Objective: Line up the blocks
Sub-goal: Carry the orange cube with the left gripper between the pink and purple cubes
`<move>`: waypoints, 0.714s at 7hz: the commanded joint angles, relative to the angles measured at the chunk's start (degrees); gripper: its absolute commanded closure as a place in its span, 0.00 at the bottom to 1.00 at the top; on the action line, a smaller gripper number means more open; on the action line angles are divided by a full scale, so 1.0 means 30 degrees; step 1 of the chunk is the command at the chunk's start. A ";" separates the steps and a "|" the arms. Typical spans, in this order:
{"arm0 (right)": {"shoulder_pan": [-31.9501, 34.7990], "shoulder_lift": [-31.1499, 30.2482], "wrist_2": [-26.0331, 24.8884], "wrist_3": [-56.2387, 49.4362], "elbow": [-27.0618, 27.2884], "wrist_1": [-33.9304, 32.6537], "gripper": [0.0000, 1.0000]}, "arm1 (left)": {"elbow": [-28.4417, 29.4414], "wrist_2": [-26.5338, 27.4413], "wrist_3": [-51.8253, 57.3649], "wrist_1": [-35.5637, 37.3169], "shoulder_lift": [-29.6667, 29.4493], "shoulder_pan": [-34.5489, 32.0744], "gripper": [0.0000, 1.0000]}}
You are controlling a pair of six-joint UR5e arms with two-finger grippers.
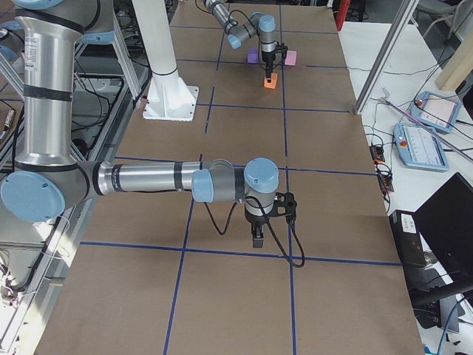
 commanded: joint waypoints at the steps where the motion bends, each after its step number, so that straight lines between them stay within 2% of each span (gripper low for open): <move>1: 0.0000 -0.0028 0.0000 0.0000 0.0026 0.0000 0.00 | 0.0511 -0.0040 -0.0285 -0.0061 -0.0055 0.0266 0.03; 2: 0.0000 0.0000 0.0000 0.0000 -0.0003 0.0000 0.00 | 0.0482 -0.0331 -0.0256 0.0113 -0.0113 0.0237 0.71; 3: 0.0000 0.0001 0.0000 0.0000 -0.0003 0.0000 0.00 | 0.0336 -0.1842 -0.0140 0.0230 -0.0056 -0.0199 0.79; 4: 0.0000 -0.0028 -0.0029 0.0000 -0.0032 0.0000 0.00 | -0.0564 -0.2524 -0.0110 0.0261 0.0612 -0.1334 0.81; 5: 0.0000 -0.0029 -0.0030 0.0000 -0.0033 0.0000 0.00 | -0.1907 -0.3082 0.0500 0.0261 0.2562 -0.2332 0.82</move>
